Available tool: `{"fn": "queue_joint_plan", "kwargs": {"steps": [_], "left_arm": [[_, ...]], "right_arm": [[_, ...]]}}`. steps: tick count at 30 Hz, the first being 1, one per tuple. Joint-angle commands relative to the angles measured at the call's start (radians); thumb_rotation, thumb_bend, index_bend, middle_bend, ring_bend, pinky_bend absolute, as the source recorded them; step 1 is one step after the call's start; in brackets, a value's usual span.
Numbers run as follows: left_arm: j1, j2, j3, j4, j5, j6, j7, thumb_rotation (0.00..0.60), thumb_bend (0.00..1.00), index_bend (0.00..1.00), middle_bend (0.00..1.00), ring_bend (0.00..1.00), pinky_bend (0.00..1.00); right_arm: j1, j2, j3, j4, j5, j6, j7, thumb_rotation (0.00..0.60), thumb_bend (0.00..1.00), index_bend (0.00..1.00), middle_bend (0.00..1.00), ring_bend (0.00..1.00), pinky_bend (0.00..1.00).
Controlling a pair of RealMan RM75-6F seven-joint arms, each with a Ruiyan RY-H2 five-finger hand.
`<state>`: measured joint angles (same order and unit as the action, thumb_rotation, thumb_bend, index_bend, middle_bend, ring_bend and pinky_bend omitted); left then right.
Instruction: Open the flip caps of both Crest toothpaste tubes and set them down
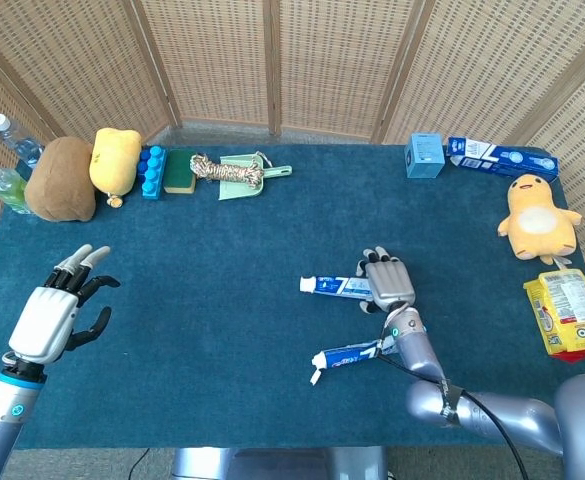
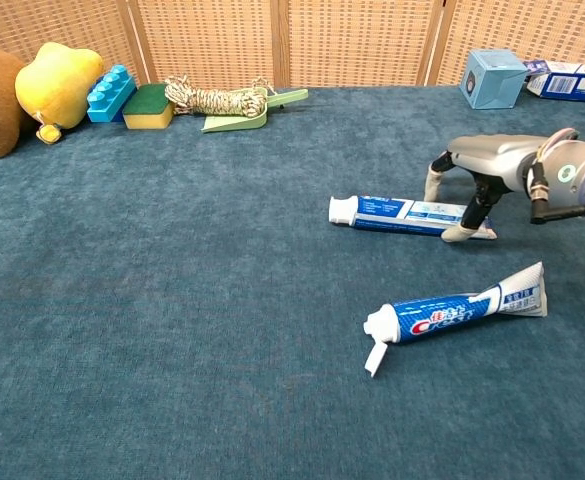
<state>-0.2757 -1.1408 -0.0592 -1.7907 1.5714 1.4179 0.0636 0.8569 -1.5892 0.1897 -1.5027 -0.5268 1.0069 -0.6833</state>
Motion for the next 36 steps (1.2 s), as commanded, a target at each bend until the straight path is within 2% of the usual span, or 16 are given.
{"fn": "queue_joint_plan", "kwargs": {"steps": [1,5,10,16,22,30,36], "left_arm": [[0.003,0.003,0.001,-0.001,0.002,0.004,-0.001,0.600,0.42,0.33,0.10,0.00,0.12],[0.009,0.008,0.003,-0.003,0.002,0.009,-0.007,0.600,0.42,0.34,0.10,0.00,0.12],[0.014,0.011,0.005,-0.003,0.007,0.015,-0.012,0.600,0.42,0.34,0.09,0.00,0.11],[0.017,0.012,0.006,-0.005,0.012,0.017,-0.012,0.600,0.42,0.34,0.09,0.00,0.11],[0.020,0.013,0.007,-0.014,0.023,0.022,-0.009,0.600,0.42,0.34,0.09,0.00,0.10],[0.021,0.014,0.009,-0.019,0.021,0.016,-0.007,0.600,0.42,0.34,0.09,0.00,0.10],[0.012,0.011,0.004,-0.026,0.020,0.003,0.001,0.600,0.42,0.33,0.10,0.00,0.12]], "right_arm": [[0.007,-0.004,0.004,0.003,0.010,-0.003,-0.005,0.600,0.28,0.38,0.15,0.06,0.25],[0.020,-0.006,0.014,-0.006,0.040,-0.005,-0.014,0.600,0.30,0.46,0.18,0.09,0.26],[0.025,0.003,0.021,-0.027,0.062,-0.005,-0.011,0.600,0.34,0.58,0.28,0.20,0.30],[0.020,0.015,0.023,-0.050,0.050,-0.001,0.014,0.600,0.37,0.71,0.41,0.34,0.40],[-0.002,0.042,0.022,-0.093,0.000,-0.010,0.075,0.600,0.39,0.78,0.52,0.49,0.58],[-0.058,0.098,0.048,-0.121,-0.078,-0.098,0.271,0.600,0.43,0.88,0.66,0.65,0.78],[-0.111,0.166,0.085,-0.148,-0.108,-0.230,0.479,0.600,0.45,0.91,0.70,0.71,0.83]]}}
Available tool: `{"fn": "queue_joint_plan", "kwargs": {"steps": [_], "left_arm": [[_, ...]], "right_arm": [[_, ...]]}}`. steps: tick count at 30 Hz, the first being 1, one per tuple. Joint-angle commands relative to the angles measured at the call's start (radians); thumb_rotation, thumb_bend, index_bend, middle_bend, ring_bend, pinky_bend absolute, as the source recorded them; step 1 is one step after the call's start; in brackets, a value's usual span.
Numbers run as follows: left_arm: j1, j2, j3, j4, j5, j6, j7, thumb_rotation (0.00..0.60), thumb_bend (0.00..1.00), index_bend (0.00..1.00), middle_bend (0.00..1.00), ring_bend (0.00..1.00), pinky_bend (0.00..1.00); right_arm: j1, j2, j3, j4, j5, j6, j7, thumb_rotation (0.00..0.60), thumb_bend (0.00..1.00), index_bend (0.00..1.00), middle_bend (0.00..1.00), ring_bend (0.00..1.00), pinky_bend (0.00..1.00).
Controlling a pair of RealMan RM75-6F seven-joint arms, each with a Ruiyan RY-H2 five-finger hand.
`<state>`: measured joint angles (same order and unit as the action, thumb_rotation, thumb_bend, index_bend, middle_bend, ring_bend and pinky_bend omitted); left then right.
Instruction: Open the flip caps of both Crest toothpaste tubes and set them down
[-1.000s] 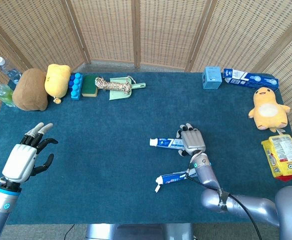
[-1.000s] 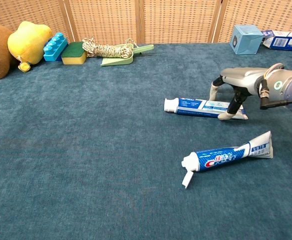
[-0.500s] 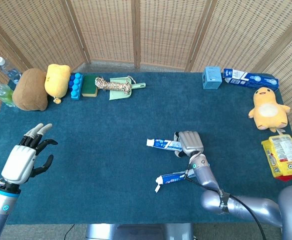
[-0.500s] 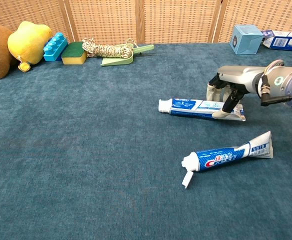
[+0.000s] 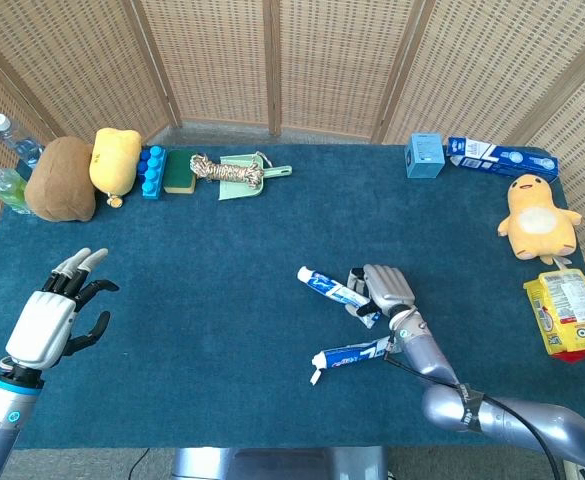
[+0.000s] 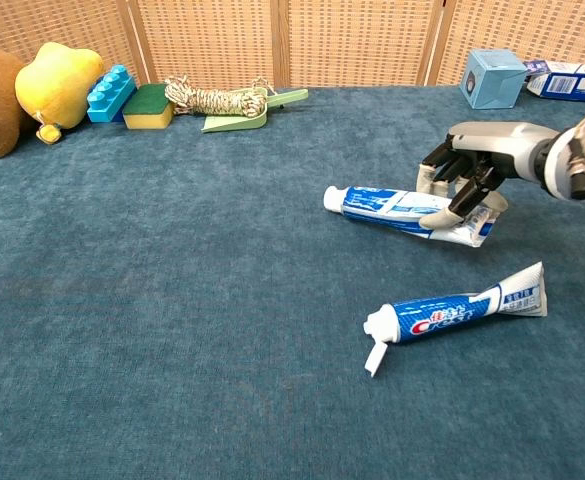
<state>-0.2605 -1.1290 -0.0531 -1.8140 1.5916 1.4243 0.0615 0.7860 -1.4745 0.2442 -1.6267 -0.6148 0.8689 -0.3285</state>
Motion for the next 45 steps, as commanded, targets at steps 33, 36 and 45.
{"fn": "queue_joint_plan", "kwargs": {"steps": [33,36,45], "left_arm": [[-0.209,-0.170,-0.065,0.034,-0.006,-0.219,0.124,0.600,0.39,0.33,0.15,0.08,0.21],[-0.236,-0.201,-0.069,0.057,0.003,-0.237,0.140,0.600,0.38,0.30,0.14,0.07,0.21],[-0.283,-0.277,-0.077,0.125,0.025,-0.245,0.185,0.600,0.37,0.22,0.10,0.05,0.21]], "right_arm": [[-0.379,0.185,0.383,-0.054,-0.442,-0.711,0.944,0.600,0.46,0.91,0.72,0.76,0.86],[-0.407,0.182,0.416,-0.069,-0.459,-0.749,0.969,0.600,0.47,0.91,0.72,0.76,0.86],[-0.469,0.162,0.488,-0.096,-0.474,-0.836,0.969,0.600,0.47,0.91,0.72,0.76,0.86]]}}
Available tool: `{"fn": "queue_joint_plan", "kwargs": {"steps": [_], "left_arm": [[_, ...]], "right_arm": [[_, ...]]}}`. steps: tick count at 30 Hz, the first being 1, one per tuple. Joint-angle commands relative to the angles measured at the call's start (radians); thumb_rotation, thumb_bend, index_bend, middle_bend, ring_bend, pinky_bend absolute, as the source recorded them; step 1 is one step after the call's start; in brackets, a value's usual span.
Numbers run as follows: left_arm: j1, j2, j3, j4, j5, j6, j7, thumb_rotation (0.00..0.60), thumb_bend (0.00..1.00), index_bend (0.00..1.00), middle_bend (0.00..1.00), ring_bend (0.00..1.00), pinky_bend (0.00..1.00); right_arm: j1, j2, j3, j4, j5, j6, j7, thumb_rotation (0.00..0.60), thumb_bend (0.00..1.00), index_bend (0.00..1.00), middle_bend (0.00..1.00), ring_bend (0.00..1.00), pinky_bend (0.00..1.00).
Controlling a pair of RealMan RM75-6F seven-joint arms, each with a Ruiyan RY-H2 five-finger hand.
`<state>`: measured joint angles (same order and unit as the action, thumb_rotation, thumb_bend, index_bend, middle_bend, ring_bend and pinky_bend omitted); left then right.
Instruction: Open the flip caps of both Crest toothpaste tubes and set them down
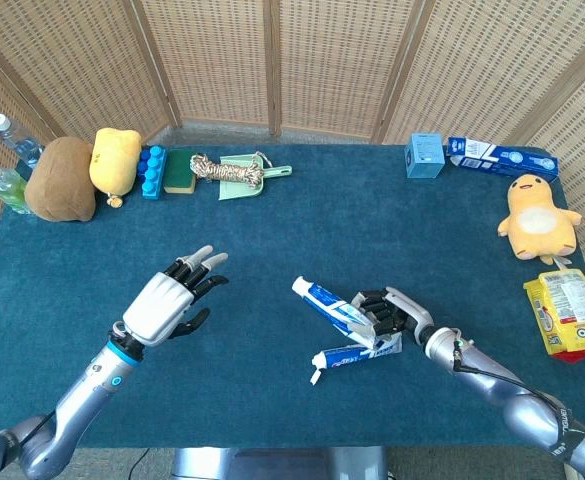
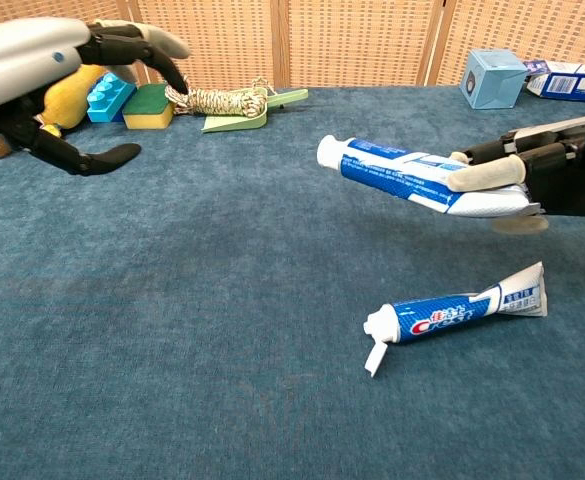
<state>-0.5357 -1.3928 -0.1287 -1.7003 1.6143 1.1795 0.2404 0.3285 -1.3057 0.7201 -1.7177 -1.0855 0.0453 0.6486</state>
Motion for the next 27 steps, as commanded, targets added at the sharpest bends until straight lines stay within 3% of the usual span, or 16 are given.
{"fn": "queue_joint_plan", "kwargs": {"steps": [1,16,27], "left_arm": [[-0.012,-0.020,-0.002,0.015,-0.001,-0.004,0.007,0.600,0.36,0.21,0.10,0.05,0.21],[-0.089,-0.058,-0.045,-0.001,-0.136,-0.113,-0.039,0.600,0.34,0.26,0.10,0.05,0.21],[-0.143,-0.079,-0.062,-0.030,-0.239,-0.193,-0.068,0.600,0.34,0.26,0.10,0.04,0.21]], "right_arm": [[-0.017,-0.011,0.018,-0.007,-0.003,-0.018,-0.013,0.600,0.47,0.91,0.72,0.76,0.86],[-0.083,-0.066,0.088,-0.032,0.023,-0.095,-0.137,0.600,0.47,0.91,0.72,0.76,0.86],[-0.089,-0.106,0.106,-0.054,0.057,-0.117,-0.231,0.600,0.47,0.91,0.72,0.76,0.86]]}}
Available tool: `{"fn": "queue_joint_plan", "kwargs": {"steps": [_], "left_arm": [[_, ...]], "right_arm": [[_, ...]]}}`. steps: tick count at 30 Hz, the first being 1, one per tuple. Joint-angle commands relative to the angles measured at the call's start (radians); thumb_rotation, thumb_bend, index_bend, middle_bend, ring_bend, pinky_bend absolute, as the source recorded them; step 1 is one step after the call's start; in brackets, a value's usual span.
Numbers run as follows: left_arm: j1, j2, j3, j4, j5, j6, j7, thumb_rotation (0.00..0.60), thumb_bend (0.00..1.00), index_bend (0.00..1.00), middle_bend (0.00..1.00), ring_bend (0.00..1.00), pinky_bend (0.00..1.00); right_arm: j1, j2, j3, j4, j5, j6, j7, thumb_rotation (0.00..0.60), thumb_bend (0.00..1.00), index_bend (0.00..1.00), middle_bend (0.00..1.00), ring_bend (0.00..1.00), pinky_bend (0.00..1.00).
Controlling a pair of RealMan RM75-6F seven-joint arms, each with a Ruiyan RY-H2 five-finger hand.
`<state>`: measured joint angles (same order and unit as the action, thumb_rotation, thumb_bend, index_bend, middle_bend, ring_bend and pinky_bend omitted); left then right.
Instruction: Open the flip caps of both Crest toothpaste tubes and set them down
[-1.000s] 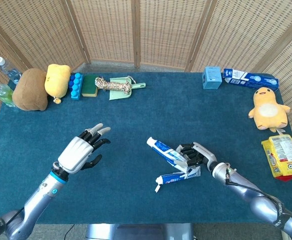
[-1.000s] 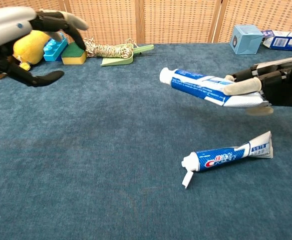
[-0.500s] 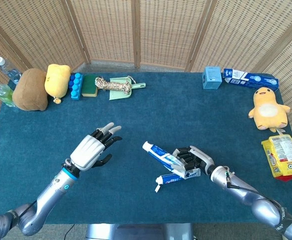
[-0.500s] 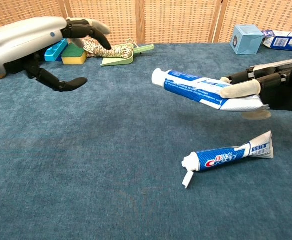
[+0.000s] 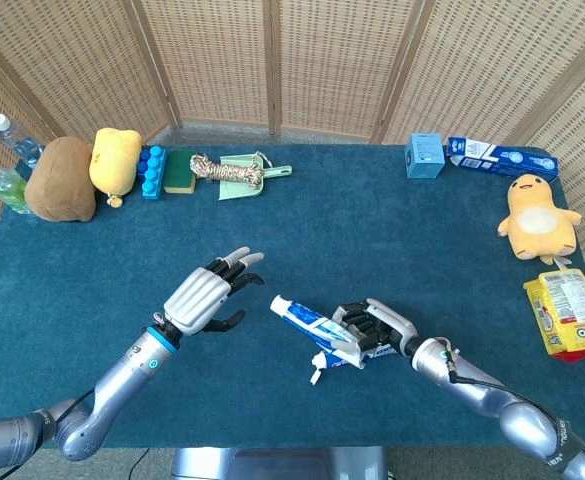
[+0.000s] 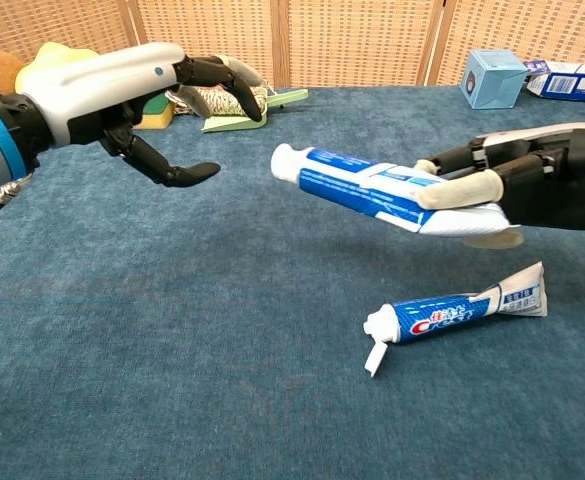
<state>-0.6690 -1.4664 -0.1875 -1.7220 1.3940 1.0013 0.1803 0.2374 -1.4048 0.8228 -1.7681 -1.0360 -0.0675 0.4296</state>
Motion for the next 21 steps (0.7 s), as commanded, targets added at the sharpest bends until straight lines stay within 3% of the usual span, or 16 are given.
{"fn": "queue_joint_plan", "kwargs": {"steps": [1,21], "left_arm": [[-0.014,-0.006,-0.005,-0.011,-0.029,-0.022,-0.010,0.600,0.34,0.26,0.10,0.04,0.21],[-0.070,-0.016,-0.012,-0.043,-0.157,-0.071,0.000,0.600,0.34,0.37,0.12,0.04,0.22]], "right_arm": [[0.003,-0.011,0.004,-0.005,0.012,-0.006,-0.018,0.600,0.47,0.91,0.72,0.76,0.86],[0.015,-0.031,0.006,0.004,0.097,-0.041,-0.099,0.600,0.47,0.91,0.72,0.76,0.86]]}}
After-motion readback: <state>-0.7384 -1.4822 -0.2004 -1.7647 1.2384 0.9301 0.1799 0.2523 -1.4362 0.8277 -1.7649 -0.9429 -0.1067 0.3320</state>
